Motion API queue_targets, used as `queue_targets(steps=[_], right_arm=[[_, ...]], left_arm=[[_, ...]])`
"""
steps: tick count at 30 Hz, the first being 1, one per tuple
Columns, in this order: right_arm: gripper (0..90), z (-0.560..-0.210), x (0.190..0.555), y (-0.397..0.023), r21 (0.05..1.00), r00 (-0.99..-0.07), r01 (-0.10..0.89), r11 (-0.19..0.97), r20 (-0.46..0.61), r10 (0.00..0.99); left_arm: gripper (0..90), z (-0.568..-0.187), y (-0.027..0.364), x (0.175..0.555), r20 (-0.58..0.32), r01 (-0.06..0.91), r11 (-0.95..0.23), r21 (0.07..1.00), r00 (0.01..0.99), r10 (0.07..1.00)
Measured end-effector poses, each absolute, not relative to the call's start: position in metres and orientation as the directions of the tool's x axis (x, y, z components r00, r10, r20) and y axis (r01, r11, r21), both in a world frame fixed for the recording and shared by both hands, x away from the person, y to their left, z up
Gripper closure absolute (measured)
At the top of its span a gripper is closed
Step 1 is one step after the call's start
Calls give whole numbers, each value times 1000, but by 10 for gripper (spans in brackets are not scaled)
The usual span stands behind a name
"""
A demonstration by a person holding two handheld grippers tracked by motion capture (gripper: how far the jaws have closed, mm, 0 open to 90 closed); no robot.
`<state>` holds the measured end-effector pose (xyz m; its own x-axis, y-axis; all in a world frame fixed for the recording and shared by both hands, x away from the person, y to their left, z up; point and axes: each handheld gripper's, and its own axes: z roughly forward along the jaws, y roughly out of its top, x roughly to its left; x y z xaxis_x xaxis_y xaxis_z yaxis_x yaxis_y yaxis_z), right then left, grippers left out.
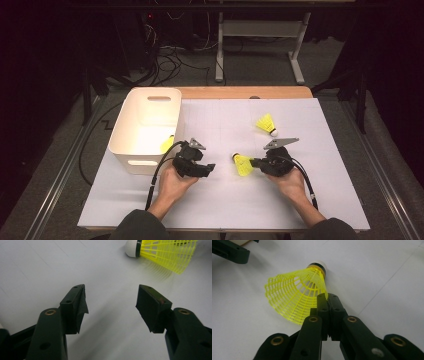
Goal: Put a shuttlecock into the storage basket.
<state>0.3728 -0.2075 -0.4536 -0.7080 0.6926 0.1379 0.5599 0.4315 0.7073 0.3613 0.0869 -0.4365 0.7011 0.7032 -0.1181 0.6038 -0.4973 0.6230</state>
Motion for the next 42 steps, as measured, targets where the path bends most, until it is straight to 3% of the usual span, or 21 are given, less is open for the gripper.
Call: queue_targets(steps=[42], right_arm=[[900,-433,366,-183,718,-729,512,471,74,680]], left_arm=[[406,-424,79,355,-149,590,-501,633,728,669]])
